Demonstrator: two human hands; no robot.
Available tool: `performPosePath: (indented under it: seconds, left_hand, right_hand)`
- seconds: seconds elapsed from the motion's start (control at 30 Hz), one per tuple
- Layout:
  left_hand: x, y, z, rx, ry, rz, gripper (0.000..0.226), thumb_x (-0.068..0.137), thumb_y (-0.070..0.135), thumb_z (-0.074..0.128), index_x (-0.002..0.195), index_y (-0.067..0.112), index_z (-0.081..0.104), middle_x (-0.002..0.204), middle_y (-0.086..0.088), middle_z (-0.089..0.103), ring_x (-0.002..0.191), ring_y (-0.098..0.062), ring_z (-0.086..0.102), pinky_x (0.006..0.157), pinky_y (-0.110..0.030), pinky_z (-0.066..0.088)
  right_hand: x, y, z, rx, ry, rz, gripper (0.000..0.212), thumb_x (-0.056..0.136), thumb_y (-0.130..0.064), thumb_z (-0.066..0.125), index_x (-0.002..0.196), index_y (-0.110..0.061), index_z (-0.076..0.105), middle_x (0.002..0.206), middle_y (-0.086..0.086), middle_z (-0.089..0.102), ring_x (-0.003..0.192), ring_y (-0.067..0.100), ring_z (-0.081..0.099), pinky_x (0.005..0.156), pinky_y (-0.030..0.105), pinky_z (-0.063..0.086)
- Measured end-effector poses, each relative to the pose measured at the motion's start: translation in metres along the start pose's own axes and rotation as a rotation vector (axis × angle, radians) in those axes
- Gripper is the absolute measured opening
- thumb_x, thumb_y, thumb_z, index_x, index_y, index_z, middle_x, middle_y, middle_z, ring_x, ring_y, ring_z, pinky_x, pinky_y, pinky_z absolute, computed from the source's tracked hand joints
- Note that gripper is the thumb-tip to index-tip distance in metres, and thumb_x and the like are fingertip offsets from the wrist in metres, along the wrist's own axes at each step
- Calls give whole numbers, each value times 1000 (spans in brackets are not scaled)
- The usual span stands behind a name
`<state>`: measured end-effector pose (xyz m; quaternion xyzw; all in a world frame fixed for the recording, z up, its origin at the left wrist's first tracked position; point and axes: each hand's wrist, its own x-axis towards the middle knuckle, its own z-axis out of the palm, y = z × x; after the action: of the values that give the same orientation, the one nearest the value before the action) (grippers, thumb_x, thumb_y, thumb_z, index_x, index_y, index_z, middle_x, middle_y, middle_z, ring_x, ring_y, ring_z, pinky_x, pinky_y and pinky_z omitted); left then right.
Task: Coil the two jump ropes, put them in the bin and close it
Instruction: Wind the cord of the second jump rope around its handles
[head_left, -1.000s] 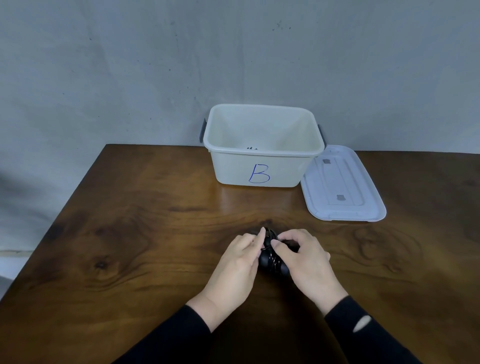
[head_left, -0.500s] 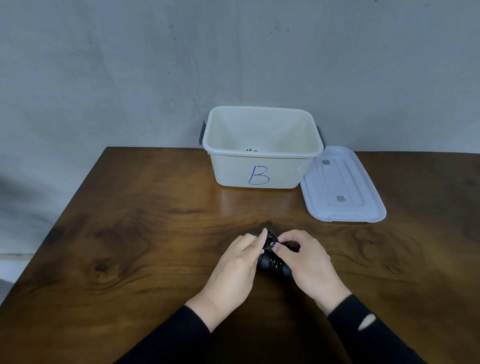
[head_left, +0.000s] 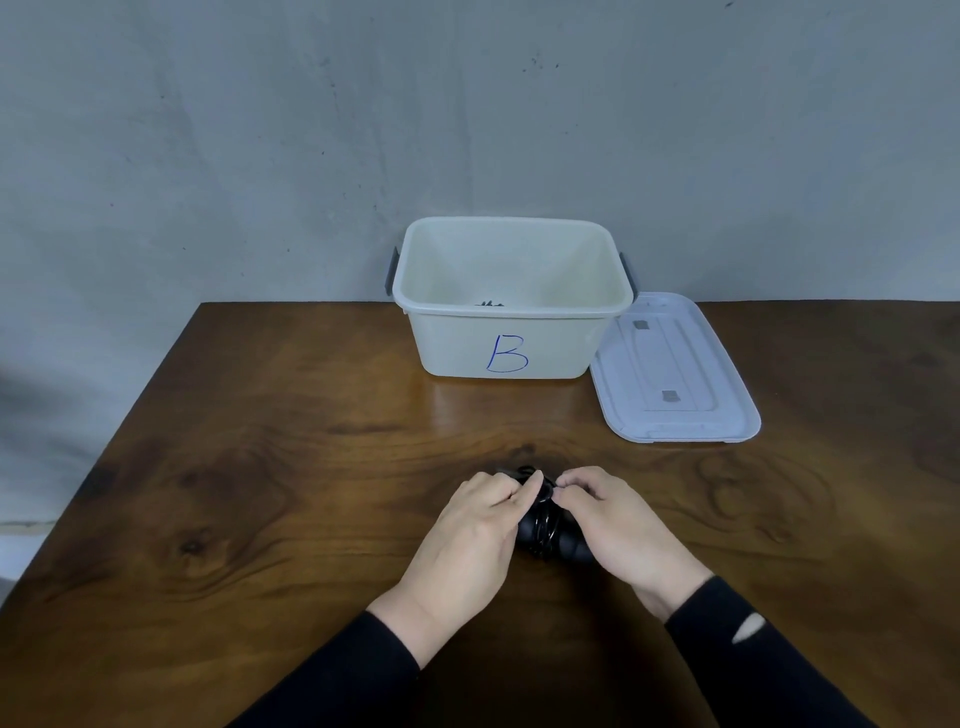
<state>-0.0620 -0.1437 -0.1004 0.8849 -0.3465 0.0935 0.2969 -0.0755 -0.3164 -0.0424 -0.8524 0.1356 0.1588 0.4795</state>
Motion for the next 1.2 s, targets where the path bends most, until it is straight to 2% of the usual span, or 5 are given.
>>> performPosePath:
  seconds: [0.13,0.3,0.9,1.07,1.2]
  left_hand:
    - [2,0,0,32,-28,13,50,91,-3,60,140,2,50,97,-3,61,89,-20,55,79,-39,53]
    - [4,-2,-2,69,-56,29,43,95,9,51,137,3,53,95,-1,60,89,-19,53,79,-37,53]
    - [14,4,-10,266,-179,59,42,91,13,59,131,0,58,89,-5,65,82,-23,58,73,-39,56]
    - [15,6,-7,382,-265,51,48,98,13,28,138,-8,46,102,-15,66,93,-31,58,84,-43,53]
    - [12,6,-4,420,-295,59,49,96,5,53,141,-8,40,111,-16,64,100,-32,56,91,-44,50]
  right_hand:
    - [6,-1,-2,121,-57,56,44,90,-26,47,102,16,53,78,10,55,70,23,53,65,37,41]
    - [7,-2,-3,244,-108,97,18,85,-29,48,72,-19,52,69,8,50,67,25,52,62,38,42]
    - [6,14,-8,215,4,-1,11,86,-20,71,89,-27,79,86,-2,80,82,14,76,75,29,61]
    - [6,13,-10,226,-27,-10,11,86,-21,73,90,-28,80,88,-3,80,84,12,76,80,29,61]
    - [7,14,-12,227,-29,-22,11,82,-32,77,92,-30,80,93,-6,79,89,9,74,86,30,59]
